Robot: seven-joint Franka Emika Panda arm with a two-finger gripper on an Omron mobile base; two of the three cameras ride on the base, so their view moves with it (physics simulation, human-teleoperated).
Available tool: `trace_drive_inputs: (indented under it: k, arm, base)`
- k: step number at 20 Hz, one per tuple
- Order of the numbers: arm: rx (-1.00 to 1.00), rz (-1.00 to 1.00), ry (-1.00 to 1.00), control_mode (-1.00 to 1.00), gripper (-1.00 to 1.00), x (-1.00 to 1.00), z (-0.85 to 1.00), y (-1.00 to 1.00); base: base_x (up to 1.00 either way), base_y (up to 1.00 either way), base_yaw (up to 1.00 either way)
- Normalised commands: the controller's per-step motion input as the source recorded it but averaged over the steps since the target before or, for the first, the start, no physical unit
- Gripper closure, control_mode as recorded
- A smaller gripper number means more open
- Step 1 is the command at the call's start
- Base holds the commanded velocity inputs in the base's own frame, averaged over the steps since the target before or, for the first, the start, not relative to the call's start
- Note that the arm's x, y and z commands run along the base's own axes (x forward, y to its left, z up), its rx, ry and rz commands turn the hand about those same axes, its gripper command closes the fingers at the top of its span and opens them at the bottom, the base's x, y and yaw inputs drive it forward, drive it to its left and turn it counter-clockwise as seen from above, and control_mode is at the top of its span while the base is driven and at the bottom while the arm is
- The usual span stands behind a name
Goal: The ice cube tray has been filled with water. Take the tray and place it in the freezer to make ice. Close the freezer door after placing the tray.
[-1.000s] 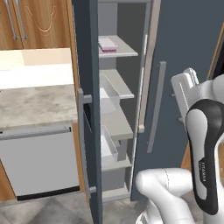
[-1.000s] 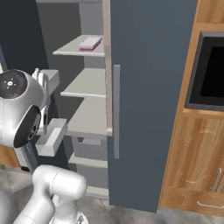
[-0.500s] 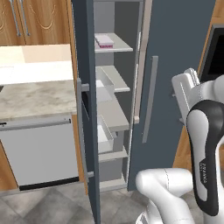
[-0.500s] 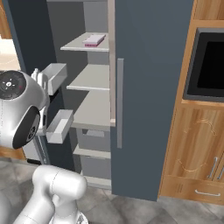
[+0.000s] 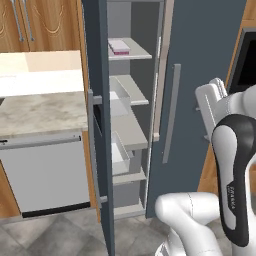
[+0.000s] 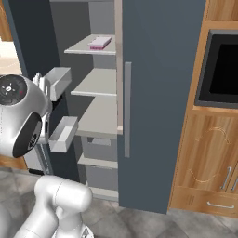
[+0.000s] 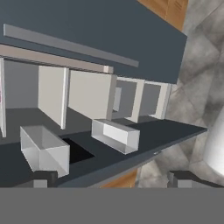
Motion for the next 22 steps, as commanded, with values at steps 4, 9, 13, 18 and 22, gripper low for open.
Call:
trace_drive_inputs:
  k: [4,9,13,18,22]
  arm:
    - [0.00,0.00,-0.01,-1.00,-1.00,-0.21,0.00,0.03]
    - [-0.05,0.02,0.00,-1.00,-1.00,-0.29,0.00,0.36]
    - [-0.11,0.14,0.00,-1.00,-1.00,-0.39,0.00,0.27]
    - [-0.23,0.21,0.00,-1.00,-1.00,-0.31,0.00,0.05]
    - [-0.21,0.26,0.00,-1.00,-1.00,-0.08,0.00,-0.04]
  base:
    - [0.00,0.00,0.00]
    - [0.00,0.00,0.00]
    - [0.00,0.00,0.00]
    - [0.00,0.00,0.00]
    - [0.00,0.00,0.00]
